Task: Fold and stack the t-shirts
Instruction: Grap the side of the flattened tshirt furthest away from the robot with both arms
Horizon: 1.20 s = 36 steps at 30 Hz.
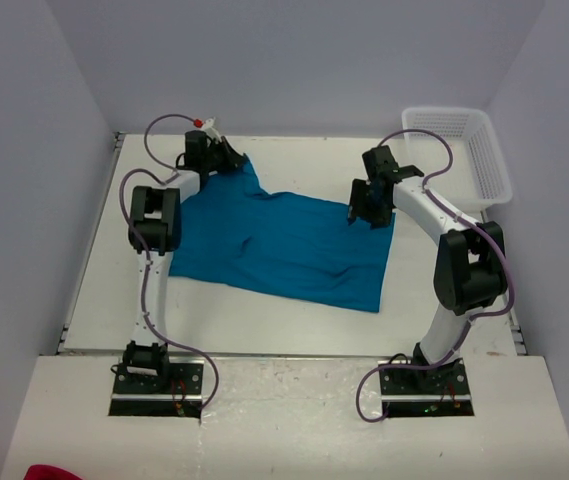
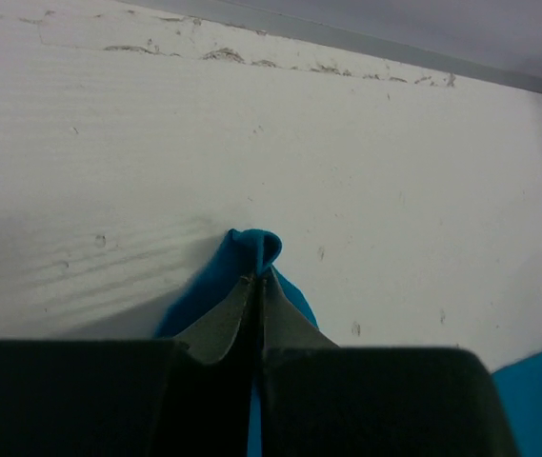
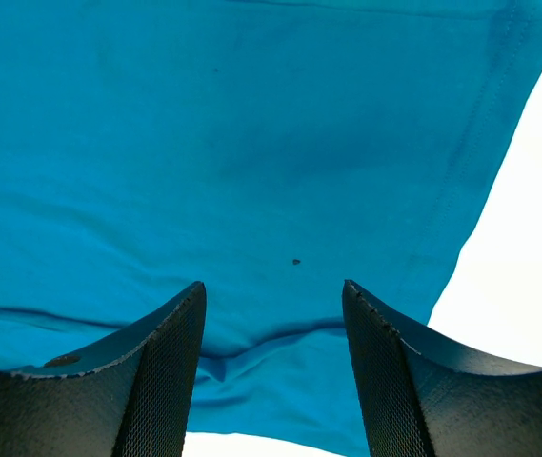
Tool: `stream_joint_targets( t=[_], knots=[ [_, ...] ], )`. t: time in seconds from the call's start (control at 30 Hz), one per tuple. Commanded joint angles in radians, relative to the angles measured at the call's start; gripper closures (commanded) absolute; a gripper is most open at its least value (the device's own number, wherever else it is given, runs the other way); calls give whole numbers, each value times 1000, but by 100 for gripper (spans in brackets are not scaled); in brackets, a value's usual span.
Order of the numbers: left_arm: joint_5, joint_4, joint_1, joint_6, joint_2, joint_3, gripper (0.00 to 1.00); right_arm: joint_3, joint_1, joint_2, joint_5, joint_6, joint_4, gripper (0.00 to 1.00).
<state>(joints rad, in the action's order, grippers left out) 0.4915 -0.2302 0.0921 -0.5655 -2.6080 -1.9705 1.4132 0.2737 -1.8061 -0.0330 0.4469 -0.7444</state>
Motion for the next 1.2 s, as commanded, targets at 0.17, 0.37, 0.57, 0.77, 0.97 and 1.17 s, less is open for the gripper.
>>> stream_joint_targets(
  t=[0.17,0.37,0.57,0.77,0.97,1.17],
  knots=[
    [-42,0,-2,-17,316,162,100,-20,-4,1,25,6,34,40],
    [-106,81,1,-16,457,261,100,-48,-4,17,27,4,51,40],
    [-189,117,3,-31,652,484,100,-56,1,27,62,12,50,40],
    [-246,147,1,-27,782,656,100,-89,2,76,33,22,27,39],
    [-300,218,3,-20,919,757,100,-99,-20,62,-31,38,-10,37],
    [-395,276,1,-56,1052,880,100,-22,-54,7,-53,44,-71,37]
  ],
)
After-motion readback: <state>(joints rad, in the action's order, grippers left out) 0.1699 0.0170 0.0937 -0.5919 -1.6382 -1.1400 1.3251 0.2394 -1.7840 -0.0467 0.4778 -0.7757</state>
